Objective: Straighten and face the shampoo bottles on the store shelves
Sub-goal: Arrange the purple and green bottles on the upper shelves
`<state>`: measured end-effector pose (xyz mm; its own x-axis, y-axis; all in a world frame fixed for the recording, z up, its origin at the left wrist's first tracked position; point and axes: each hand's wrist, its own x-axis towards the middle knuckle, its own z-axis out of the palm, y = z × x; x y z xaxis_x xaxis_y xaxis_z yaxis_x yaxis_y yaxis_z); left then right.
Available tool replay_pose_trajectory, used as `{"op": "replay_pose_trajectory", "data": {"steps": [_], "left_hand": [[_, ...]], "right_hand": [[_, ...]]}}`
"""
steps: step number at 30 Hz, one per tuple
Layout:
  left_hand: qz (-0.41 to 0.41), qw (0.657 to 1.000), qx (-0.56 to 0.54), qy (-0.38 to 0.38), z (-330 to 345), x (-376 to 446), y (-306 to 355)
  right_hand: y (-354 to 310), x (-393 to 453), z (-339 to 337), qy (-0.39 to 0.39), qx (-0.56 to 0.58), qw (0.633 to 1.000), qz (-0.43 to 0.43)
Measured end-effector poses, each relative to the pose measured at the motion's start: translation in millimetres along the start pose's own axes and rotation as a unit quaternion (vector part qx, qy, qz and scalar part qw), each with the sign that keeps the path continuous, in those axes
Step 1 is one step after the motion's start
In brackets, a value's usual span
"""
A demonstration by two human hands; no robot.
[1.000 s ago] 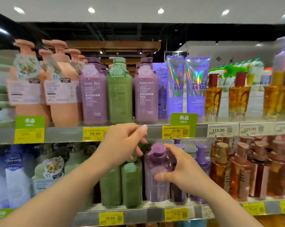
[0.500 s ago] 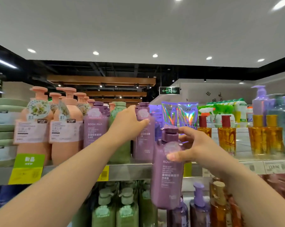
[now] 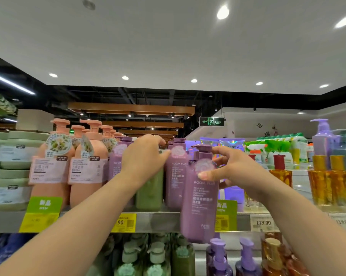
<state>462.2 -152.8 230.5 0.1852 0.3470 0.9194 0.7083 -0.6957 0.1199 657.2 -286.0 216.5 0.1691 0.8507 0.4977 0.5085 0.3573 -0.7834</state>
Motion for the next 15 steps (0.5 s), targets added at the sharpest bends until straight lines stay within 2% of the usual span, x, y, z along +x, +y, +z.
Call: {"op": "replay_pose_trajectory", "data": {"steps": [6, 9, 13, 15], "left_hand": [[-0.088, 0.995, 0.050, 0.008, 0, -6, -19], [-0.106, 0.991, 0.052, -0.057, 0, -4, -25], [-0.122, 0.974, -0.024, -0.192, -1, 4, -22], [-0.146, 0.962, -0.057, -0.224, -3, 8, -20]], "right_hand": [[-6, 8, 4, 0.005, 0.004, 1.000, 0.006], [-10, 11, 5, -0.004, -0.001, 1.000, 0.005], [-13, 14, 7, -0.009, 0.007, 1.000, 0.002], [-12, 17, 7, -0.010, 0.007, 1.000, 0.002]]}}
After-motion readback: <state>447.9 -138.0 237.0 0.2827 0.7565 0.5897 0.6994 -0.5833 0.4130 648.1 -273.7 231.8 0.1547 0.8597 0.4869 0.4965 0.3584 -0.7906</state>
